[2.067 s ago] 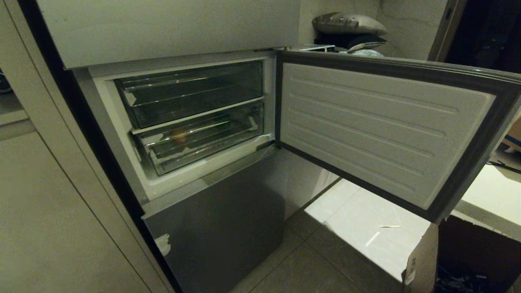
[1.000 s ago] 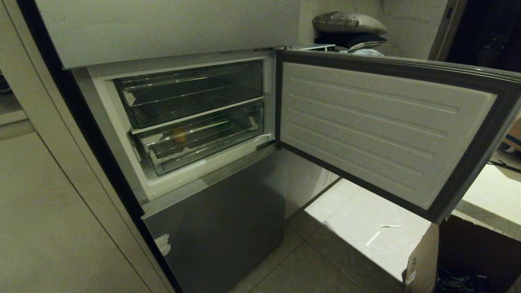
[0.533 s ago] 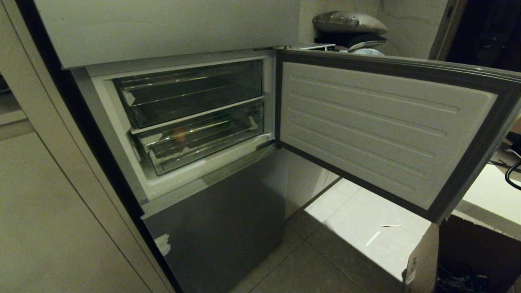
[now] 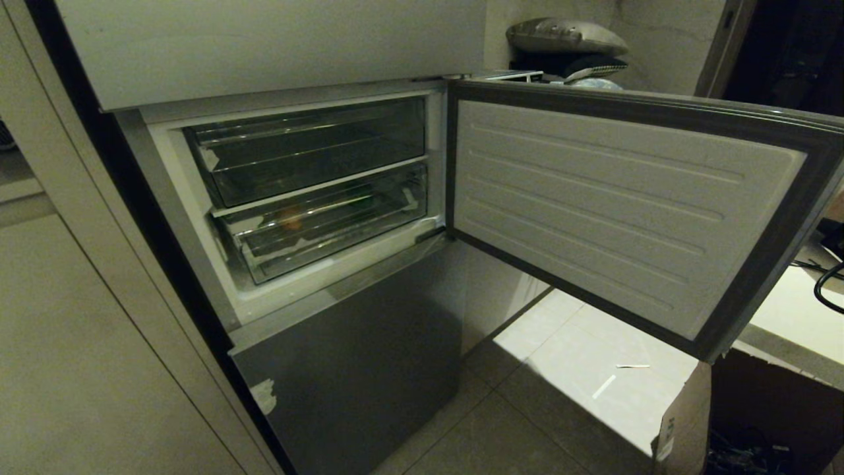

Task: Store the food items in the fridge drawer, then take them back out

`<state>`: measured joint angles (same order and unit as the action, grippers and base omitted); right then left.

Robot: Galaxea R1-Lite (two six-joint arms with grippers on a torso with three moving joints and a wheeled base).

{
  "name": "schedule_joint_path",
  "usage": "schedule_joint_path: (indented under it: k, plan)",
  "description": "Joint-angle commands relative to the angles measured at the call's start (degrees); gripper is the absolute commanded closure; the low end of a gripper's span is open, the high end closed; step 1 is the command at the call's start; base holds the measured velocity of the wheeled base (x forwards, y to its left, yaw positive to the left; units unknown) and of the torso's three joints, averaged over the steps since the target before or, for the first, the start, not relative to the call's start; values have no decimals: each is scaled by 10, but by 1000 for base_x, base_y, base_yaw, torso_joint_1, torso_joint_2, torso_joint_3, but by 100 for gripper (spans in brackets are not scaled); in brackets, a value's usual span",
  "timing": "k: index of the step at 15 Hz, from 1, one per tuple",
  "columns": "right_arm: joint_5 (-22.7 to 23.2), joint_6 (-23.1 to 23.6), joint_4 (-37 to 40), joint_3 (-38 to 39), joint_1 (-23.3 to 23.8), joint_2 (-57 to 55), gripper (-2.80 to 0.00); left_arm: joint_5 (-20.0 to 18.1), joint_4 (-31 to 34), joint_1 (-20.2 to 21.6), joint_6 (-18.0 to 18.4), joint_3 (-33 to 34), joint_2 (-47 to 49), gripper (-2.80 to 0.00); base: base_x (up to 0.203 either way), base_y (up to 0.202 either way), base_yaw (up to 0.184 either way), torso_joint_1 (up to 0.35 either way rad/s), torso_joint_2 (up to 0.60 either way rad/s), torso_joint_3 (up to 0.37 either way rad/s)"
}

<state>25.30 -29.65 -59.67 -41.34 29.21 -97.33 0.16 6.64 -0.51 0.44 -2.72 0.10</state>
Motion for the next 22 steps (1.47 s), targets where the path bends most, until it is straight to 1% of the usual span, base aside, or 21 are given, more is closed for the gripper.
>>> schedule_joint_path:
  k: [1,6,10,11,15,16,18,20,22]
  plan:
    - [1,3,-4,8,-17,19,0,0,0,1,0,0,0,0,0,0,0,0,0,0]
    - [1,2,-4,56,-45,65,0,0,0,0,0,0,0,0,0,0,0,0,0,0]
    - [2,3,-4,151,-72,148,0,0,0,0,1,0,0,0,0,0,0,0,0,0]
    - [2,2,-4,173,-86,172,0,0,0,0,0,0,0,0,0,0,0,0,0,0]
    - [-3,1,-4,229,-186,229,0,0,0,0,0,0,0,0,0,0,0,0,0,0]
    - [-3,1,-4,236,-203,236,0,0,0,1,0,0,0,0,0,0,0,0,0,0]
    - [-8,0,-3,245,-262,251,0,0,0,0,0,0,0,0,0,0,0,0,0,0]
    - [-36,-1,-2,246,-333,256,0,0,0,0,0,0,0,0,0,0,0,0,0,0]
    - [-104,1,-1,244,-438,251,0,0,0,1,0,0,0,0,0,0,0,0,0,0]
